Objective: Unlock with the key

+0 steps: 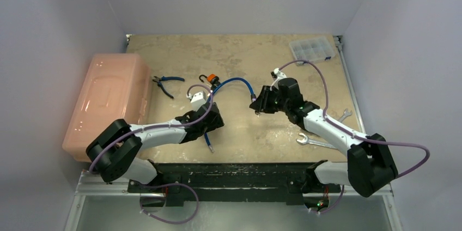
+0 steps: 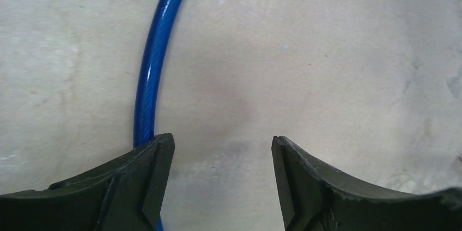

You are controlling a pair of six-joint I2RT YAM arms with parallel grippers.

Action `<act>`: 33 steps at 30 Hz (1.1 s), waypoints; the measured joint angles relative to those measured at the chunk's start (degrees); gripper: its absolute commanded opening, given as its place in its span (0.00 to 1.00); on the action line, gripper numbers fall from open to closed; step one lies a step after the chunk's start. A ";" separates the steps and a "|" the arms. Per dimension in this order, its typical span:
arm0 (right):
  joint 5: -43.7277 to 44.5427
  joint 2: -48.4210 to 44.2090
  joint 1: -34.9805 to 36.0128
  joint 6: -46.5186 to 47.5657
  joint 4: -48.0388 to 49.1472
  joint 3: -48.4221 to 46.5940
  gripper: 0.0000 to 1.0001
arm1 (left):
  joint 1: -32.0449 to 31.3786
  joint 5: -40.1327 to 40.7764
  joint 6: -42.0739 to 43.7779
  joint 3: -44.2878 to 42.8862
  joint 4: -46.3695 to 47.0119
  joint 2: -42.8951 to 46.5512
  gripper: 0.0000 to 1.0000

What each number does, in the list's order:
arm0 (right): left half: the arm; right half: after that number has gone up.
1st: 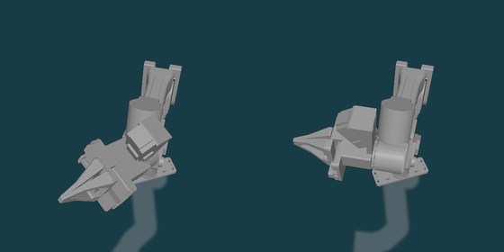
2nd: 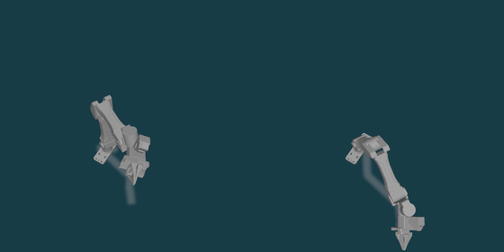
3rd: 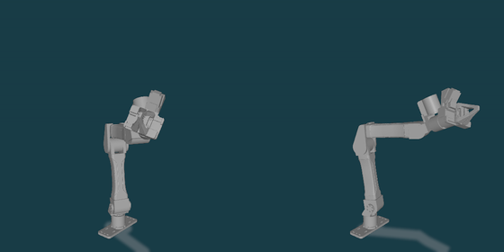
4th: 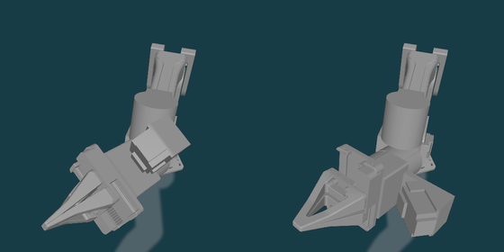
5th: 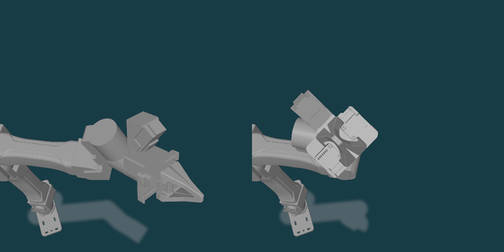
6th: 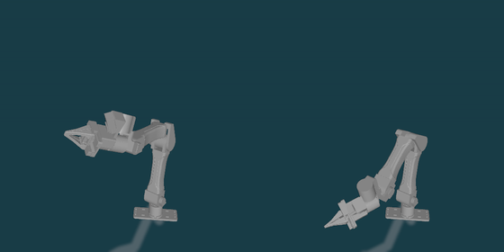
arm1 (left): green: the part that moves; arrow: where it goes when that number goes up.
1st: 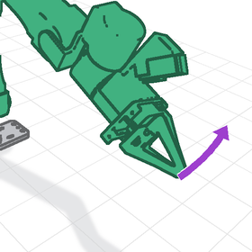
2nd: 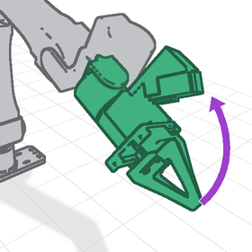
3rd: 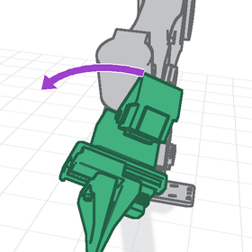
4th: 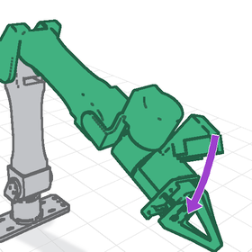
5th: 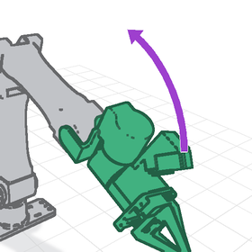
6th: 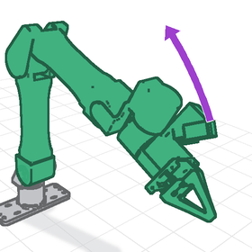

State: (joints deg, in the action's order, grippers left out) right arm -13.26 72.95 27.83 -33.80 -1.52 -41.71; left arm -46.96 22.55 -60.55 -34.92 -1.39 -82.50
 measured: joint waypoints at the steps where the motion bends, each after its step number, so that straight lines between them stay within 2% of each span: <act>1: -0.04 0.00 -0.04 0.15 -0.24 0.37 0.00 | 0.02 1.16 0.22 0.00 -1.22 0.39 0.70; 8: -0.31 -1.18 -0.07 0.50 -0.68 3.63 0.00 | 1.77 8.31 1.84 0.02 -6.71 2.14 0.70; 21: -2.67 -8.41 -0.15 -1.20 -1.05 13.18 0.00 | 7.87 13.11 8.68 -2.19 -3.54 -1.68 0.68; 27: -3.37 -8.41 -0.15 -2.29 -0.57 14.95 0.00 | 8.59 10.64 15.02 -5.42 -2.60 -0.94 0.72; 33: -4.00 -7.32 -0.17 -2.69 0.46 14.91 0.00 | 8.59 4.87 20.90 -8.57 -7.04 8.20 0.81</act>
State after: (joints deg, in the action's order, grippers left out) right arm -17.26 65.63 27.66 -36.49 -1.06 -26.81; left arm -38.37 27.42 -39.66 -43.48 -8.43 -74.30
